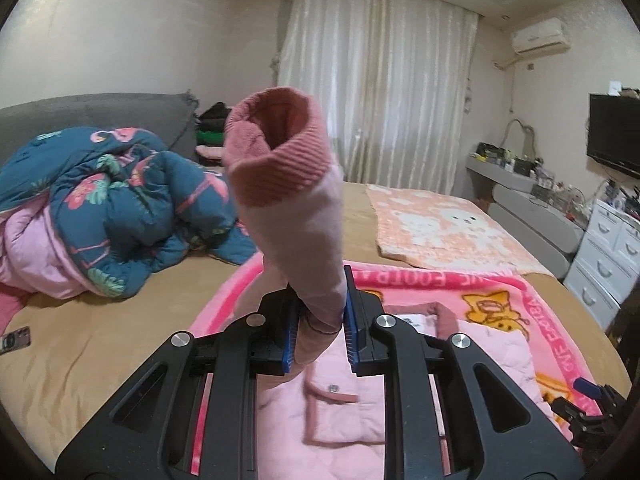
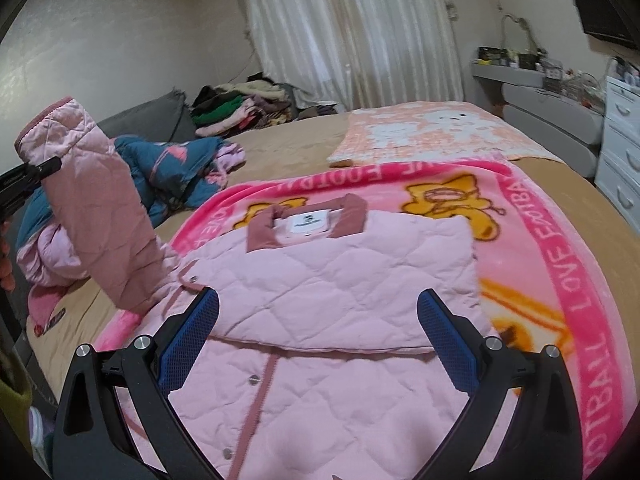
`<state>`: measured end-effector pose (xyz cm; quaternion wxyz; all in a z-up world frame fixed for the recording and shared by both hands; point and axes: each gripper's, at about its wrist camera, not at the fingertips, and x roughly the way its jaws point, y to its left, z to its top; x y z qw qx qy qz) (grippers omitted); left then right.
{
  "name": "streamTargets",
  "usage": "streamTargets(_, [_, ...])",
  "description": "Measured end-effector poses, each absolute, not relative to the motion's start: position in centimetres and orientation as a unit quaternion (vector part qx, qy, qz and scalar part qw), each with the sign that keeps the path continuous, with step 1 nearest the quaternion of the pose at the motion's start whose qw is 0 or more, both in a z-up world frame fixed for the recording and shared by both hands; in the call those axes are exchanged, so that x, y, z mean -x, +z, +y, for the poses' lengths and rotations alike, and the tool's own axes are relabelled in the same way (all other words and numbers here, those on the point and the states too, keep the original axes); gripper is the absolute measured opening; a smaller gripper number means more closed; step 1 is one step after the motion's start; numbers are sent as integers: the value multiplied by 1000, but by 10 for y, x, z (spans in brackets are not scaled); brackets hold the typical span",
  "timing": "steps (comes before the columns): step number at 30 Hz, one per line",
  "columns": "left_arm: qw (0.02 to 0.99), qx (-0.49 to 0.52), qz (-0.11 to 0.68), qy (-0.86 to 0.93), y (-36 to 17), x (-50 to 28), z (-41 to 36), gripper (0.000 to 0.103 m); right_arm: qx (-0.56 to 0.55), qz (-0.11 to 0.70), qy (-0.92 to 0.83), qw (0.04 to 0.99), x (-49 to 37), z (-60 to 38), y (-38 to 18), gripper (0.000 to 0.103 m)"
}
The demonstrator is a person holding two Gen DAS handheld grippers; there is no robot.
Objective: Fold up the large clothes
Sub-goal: 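Grasp the sleeve cuff with the left tool and lift it, then lay the held sleeve across the jacket front and open the left tool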
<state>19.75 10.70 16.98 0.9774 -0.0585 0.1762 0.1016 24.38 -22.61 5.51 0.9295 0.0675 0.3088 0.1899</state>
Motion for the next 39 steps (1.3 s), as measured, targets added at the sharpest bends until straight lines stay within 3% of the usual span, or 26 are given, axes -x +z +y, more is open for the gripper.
streamTargets(11, [976, 26, 217, 22, 132, -230, 20, 4, -112, 306, 139, 935, -252, -279, 51, 99])
streamTargets(25, [948, -47, 311, -56, 35, -251, -69, 4, -165, 325, 88, 927, -263, -324, 34, 99])
streamTargets(29, [938, -77, 331, -72, 4, -252, -90, 8, -169, 334, 84, 923, -266, -326, 28, 99])
streamTargets(31, [929, -91, 350, -82, -11, -253, -100, 17, -169, 339, 84, 922, -267, -325, 24, 99])
streamTargets(34, [918, -116, 371, -81, -34, -251, -109, 22, -167, 348, 83, 919, -271, -323, 19, 99])
streamTargets(37, [908, -124, 390, -87, -44, -246, -111, 39, -168, 357, 86, 915, -274, -323, 15, 99])
streamTargets(39, [903, -128, 398, -100, -45, -242, -113, 71, -168, 364, 89, 912, -275, -321, 12, 99])
